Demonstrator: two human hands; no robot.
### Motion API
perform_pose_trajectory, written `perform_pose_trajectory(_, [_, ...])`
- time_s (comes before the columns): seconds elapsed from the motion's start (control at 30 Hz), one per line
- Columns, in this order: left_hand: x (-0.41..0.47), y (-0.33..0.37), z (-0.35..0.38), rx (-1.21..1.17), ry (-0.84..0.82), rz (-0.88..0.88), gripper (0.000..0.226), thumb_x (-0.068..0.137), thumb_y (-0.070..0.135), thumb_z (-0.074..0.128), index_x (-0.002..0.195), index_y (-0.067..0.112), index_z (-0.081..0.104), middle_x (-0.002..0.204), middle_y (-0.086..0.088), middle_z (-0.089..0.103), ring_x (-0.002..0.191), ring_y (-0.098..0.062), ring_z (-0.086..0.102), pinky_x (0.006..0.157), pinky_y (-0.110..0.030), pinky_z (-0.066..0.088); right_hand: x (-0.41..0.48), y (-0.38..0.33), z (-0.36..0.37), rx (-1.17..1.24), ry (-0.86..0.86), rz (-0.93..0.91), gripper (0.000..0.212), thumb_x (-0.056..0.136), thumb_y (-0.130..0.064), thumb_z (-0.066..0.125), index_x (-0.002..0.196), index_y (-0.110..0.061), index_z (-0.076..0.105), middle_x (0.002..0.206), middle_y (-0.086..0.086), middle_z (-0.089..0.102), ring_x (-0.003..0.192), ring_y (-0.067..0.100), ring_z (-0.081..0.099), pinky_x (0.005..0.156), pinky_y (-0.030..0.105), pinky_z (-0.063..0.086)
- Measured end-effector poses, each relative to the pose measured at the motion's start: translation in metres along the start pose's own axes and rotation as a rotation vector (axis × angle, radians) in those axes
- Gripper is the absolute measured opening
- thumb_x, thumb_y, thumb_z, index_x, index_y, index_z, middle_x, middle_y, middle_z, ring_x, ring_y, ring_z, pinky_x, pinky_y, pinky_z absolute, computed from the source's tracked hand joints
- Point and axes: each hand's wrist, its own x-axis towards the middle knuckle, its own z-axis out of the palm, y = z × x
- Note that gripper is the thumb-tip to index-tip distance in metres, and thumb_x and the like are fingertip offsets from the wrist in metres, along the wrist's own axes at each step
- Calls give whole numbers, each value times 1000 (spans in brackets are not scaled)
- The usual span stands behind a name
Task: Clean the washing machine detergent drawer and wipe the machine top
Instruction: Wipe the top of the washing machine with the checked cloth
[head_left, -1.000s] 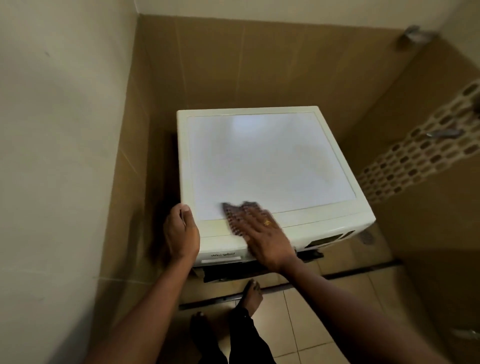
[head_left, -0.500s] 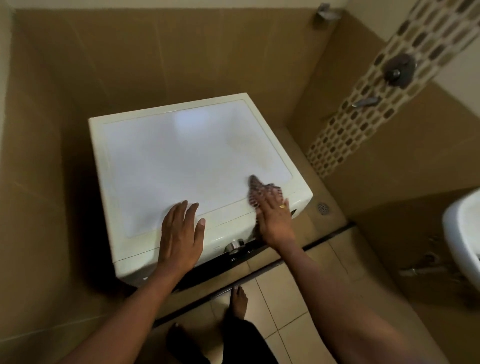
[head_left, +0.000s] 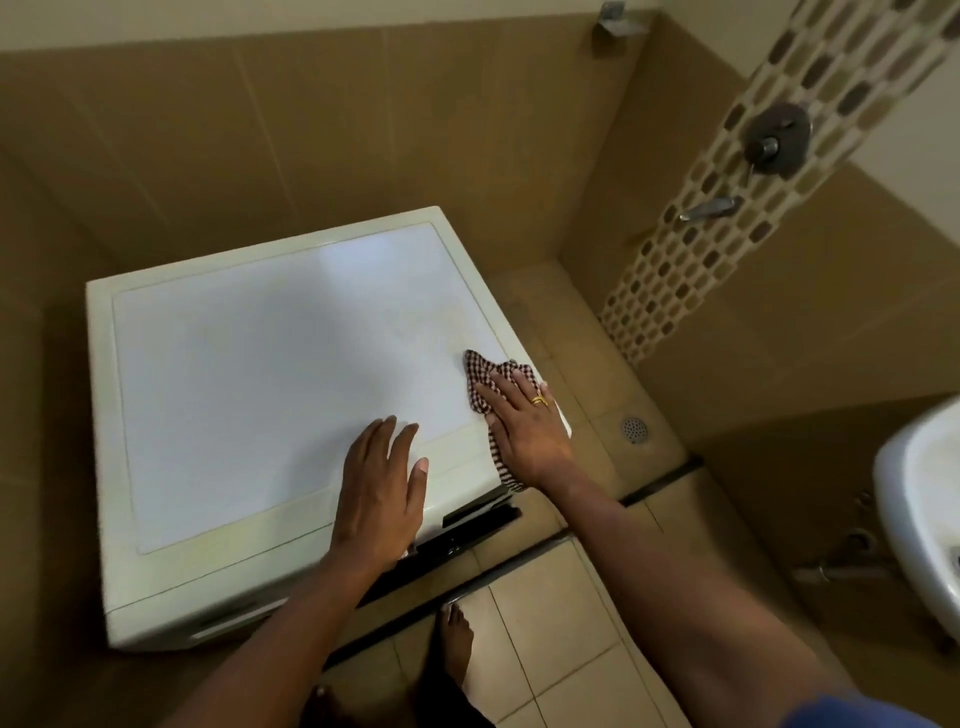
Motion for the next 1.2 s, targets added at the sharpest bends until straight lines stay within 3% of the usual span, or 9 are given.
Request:
perform_pose_trajectory(0.1, [3,5,0,-7,40,-21,44,104,31,48,144,13,54,152,-14,50,145,-31,41,116,-44,39,36,20,-10,21,-38,28,50,109,-38,33,159,-39,31,171,-9,20,158,25,13,127,54,17])
perform_pose_trajectory(0.2, [5,8,-1,0,83,-25,41,106,27,46,142,11,56,149,-15,52,143,-33,43,117,-47,39,54,31,-22,123,-27,316,58,105,-23,45,157,-44,31,159,7,39,133,36,45,112,51,43])
perform_pose_trajectory(0.4, [19,43,-28,-200,73,-102,39,105,29,49,143,19,55,137,-5,61,131,-24,53,110,-40,45,25,15,-75,640,417,301,42,101,-29,62,141,-19,60,134,1,67,122,18,62,105,28,45])
perform_pose_trajectory(0.5, [38,74,-54,-505,-82,-289,36,105,33,55,140,25,56,132,0,67,122,-18,61,102,-30,47,-10,-20,-103,1094,381,409,49,90,-50,73,132,-27,64,122,-8,72,113,13,68,95,39,59])
perform_pose_trajectory(0.6, [46,101,-80,-748,-247,-299,45,102,49,55,141,26,55,126,3,68,112,-15,64,93,-30,55,-44,-51,-126,1402,285,310,34,99,-38,67,123,-13,70,115,8,76,110,30,72,93,51,60])
perform_pose_trajectory(0.7, [29,123,-101,-850,-287,-200,63,89,60,63,141,28,52,121,4,69,103,-11,69,80,-22,57,-81,-71,-151,1389,236,133,33,108,-28,51,120,-6,73,113,16,76,109,37,71,94,49,59])
perform_pose_trajectory(0.83, [-4,135,-112,-1222,-193,-302,81,68,65,85,132,22,61,117,-5,76,104,-21,74,93,-41,60,-121,-83,-185,1186,281,-3,28,108,-17,52,113,-2,76,105,13,78,100,33,73,81,36,60])
perform_pose_trajectory(0.97, [-34,144,-111,-1462,-326,-271,53,83,22,83,131,10,64,121,-13,75,113,-31,72,95,-47,58,-148,-84,-198,1106,392,70,30,109,-20,48,101,-5,73,99,13,75,91,17,69,81,38,56])
perform_pose_trajectory(1.2, [-22,181,-137,-1234,-344,-174,31,92,21,74,120,6,72,115,-7,77,113,-28,70,95,-46,57,-150,-62,-236,1412,407,159,32,108,-21,45,107,1,68,114,26,71,101,30,66,101,58,50])
